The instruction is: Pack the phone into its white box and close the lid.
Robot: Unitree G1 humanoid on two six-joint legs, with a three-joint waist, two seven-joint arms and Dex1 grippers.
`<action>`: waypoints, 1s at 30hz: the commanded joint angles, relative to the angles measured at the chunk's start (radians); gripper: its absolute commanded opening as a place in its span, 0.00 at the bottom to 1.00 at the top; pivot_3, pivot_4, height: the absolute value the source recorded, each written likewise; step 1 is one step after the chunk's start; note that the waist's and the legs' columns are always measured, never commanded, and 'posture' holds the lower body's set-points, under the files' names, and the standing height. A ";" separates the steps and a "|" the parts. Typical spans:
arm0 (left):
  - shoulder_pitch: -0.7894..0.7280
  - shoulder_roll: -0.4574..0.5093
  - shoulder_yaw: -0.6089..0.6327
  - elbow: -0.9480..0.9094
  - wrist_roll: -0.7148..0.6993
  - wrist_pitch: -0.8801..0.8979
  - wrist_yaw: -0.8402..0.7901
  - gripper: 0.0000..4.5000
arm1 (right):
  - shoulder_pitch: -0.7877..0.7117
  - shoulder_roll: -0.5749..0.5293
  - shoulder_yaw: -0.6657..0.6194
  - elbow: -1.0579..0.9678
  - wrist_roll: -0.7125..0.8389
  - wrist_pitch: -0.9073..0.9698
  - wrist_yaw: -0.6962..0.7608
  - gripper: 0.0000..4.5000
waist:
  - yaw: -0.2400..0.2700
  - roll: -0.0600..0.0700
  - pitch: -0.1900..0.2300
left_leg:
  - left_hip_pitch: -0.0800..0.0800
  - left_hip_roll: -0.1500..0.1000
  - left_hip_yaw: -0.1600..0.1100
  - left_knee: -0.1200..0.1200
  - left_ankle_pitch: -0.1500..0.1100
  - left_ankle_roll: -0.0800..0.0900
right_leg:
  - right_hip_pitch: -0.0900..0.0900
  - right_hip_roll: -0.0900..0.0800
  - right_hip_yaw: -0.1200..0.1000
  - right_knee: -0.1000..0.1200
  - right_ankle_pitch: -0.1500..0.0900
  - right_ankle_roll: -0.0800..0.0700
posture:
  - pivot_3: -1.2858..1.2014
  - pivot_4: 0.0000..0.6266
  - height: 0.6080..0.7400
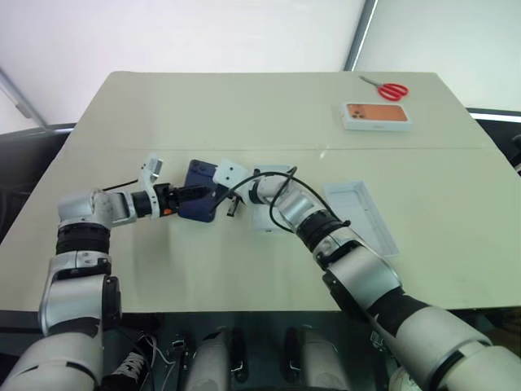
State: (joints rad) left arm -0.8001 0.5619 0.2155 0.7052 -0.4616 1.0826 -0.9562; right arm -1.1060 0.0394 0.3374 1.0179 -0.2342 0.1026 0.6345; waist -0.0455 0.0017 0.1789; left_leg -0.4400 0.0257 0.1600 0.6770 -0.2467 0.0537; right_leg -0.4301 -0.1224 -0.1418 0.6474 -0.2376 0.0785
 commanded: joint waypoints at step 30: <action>0.074 -0.052 0.210 -0.080 -0.207 0.163 0.108 0.00 | 0.036 -0.027 -0.243 -0.240 0.318 0.129 0.232 0.12 | -0.001 -0.001 0.001 | -0.001 0.000 -0.001 0.000 0.000 0.000 | 0.000 0.000 0.001 0.000 0.000 0.000 | 0.52 0.24 0.98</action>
State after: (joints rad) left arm -0.7137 0.5098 0.3751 0.6208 -0.6228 1.2315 -0.8616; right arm -1.0668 0.0149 0.1312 0.8804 -0.0016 0.2030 0.7866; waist -0.0463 0.0008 0.1796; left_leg -0.4410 0.0261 0.1591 0.6771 -0.2465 0.0540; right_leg -0.4301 -0.1219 -0.1413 0.6473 -0.2375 0.0786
